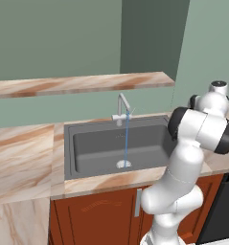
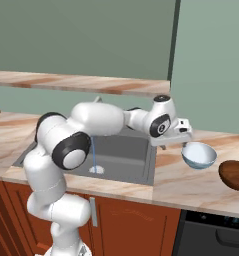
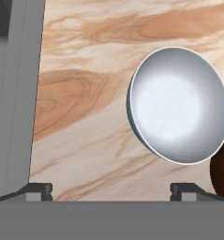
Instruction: Rinse each bowl for a few seconds and place them down in the sink or on the counter.
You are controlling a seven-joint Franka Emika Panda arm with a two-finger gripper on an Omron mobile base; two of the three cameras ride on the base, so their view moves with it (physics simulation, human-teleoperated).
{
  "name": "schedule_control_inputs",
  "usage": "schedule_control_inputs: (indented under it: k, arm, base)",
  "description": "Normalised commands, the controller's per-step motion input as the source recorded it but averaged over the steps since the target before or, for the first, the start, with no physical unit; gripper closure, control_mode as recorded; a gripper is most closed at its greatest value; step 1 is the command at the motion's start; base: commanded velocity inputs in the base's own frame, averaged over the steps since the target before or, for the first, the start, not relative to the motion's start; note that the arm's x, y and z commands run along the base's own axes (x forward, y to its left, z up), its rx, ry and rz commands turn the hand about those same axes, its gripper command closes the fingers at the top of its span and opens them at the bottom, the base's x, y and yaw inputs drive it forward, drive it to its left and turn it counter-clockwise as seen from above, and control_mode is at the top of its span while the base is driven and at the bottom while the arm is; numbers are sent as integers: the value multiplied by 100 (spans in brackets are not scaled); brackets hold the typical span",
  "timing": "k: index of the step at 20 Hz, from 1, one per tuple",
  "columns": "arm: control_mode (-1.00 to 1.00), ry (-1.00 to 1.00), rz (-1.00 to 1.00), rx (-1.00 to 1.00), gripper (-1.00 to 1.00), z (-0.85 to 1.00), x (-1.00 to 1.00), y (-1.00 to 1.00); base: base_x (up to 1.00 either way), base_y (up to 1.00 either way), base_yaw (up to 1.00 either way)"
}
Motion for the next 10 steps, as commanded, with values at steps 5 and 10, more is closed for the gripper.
schedule_control_inputs:
  k: [5,10]
  arm:
    - [-100,0,8,1,-100,-15,12,-18]
    - [-100,0,7,0,-100,-17,14,-13]
  base:
    - [0,0,0]
    - [0,0,0]
